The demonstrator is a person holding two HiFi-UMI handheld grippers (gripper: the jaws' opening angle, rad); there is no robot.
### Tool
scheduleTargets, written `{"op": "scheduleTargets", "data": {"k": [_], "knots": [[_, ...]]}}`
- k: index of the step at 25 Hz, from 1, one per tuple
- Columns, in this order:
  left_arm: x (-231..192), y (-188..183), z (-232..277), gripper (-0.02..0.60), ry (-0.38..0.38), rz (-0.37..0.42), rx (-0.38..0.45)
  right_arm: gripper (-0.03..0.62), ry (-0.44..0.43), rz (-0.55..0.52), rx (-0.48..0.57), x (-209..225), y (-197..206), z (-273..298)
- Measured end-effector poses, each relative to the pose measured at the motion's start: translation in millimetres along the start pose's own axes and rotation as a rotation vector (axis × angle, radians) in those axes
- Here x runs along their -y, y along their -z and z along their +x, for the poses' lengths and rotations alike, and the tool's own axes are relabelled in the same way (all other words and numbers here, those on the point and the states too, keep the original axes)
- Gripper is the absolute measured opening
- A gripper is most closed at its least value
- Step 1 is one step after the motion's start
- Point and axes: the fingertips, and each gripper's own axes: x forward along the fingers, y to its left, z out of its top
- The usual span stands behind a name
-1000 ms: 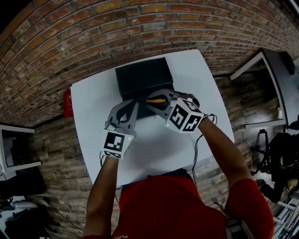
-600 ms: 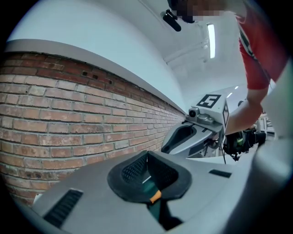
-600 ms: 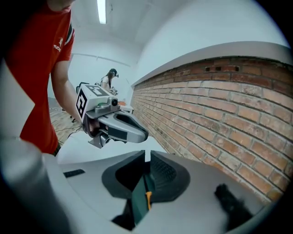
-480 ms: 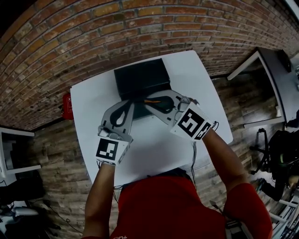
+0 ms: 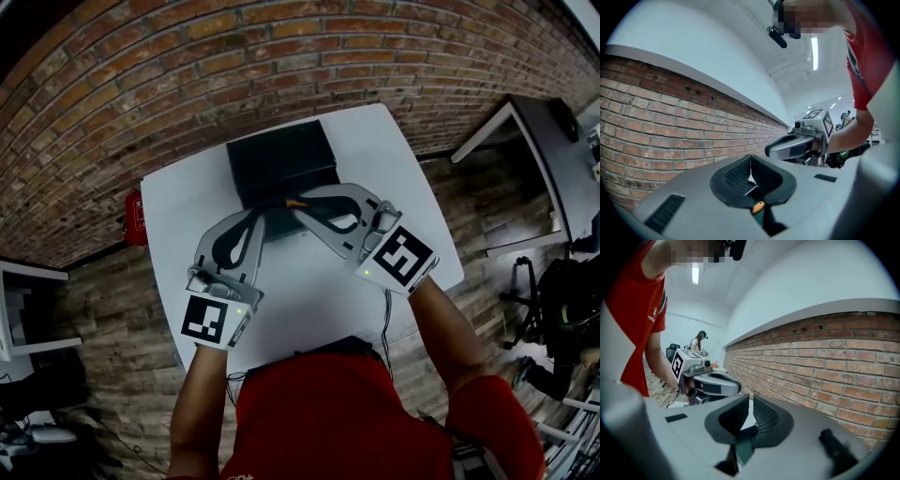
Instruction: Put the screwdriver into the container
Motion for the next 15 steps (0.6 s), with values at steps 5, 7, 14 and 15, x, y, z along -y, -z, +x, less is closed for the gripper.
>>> {"op": "scheduleTargets", "data": {"k": [5, 7, 14, 15], "knots": [[10, -12, -10, 0.014, 0.009, -0.002, 0.037, 0.044, 0.029, 0.044, 0.06, -3, -13, -12], [13, -16, -14, 0.014, 0.01, -0.005, 0.048, 0.044, 0.039, 0.063, 0.079, -5, -18, -16], [22, -25, -18, 0.014, 0.021, -0.025, 0.072, 0.04, 0.06, 0.122, 0.131, -16, -24, -27], [25, -26, -18, 0.014, 0.022, -0.03, 0.075, 0.04, 0.063, 0.128, 0.137, -18, -25, -28]]}}
